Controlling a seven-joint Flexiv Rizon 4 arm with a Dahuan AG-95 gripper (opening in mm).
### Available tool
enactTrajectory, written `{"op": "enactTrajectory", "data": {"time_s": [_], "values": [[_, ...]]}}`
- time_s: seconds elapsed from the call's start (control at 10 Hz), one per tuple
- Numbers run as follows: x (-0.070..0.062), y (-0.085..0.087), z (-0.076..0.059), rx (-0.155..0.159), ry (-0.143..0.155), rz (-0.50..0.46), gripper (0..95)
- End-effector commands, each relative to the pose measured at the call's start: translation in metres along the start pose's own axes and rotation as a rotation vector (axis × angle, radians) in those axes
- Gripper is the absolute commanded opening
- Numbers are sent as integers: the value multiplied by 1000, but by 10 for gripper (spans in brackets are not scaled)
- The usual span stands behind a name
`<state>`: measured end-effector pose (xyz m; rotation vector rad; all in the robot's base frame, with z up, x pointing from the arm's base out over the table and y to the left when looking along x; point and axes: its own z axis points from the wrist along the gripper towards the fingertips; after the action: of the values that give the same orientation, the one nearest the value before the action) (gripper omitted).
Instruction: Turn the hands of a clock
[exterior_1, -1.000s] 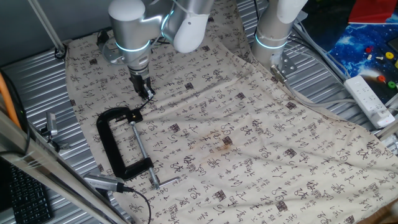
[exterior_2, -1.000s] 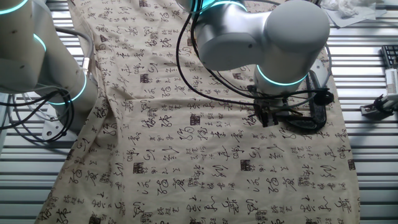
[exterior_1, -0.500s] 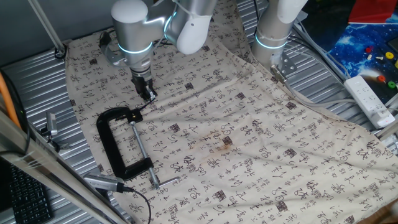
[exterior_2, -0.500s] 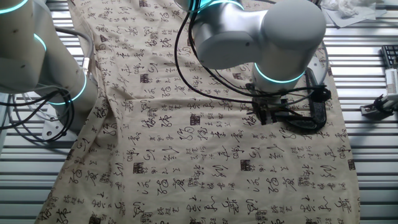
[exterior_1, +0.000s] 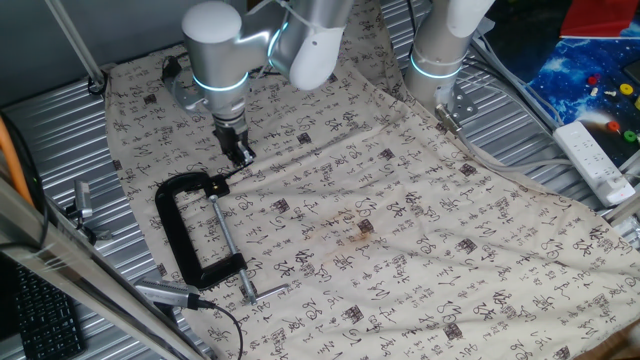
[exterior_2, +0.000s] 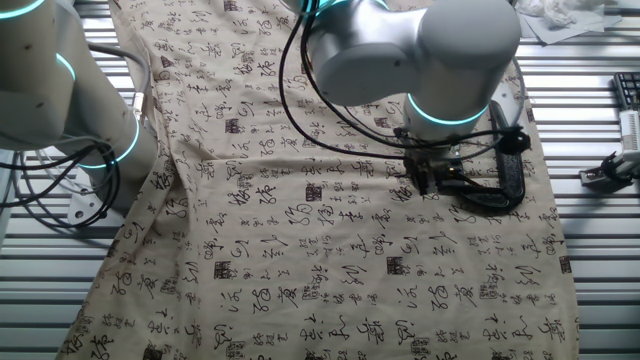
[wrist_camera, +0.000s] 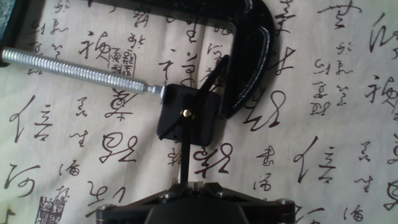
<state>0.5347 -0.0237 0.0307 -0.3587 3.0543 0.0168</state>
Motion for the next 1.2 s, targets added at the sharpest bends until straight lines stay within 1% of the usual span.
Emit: {"op": "enactTrajectory", "data": {"time_s": [0.1, 0.6, 1.2], "values": [[1, 1, 1, 7, 0, -12, 0], [3, 7, 2, 9, 4, -32, 0], [3, 16, 1, 6, 3, -39, 0]]}}
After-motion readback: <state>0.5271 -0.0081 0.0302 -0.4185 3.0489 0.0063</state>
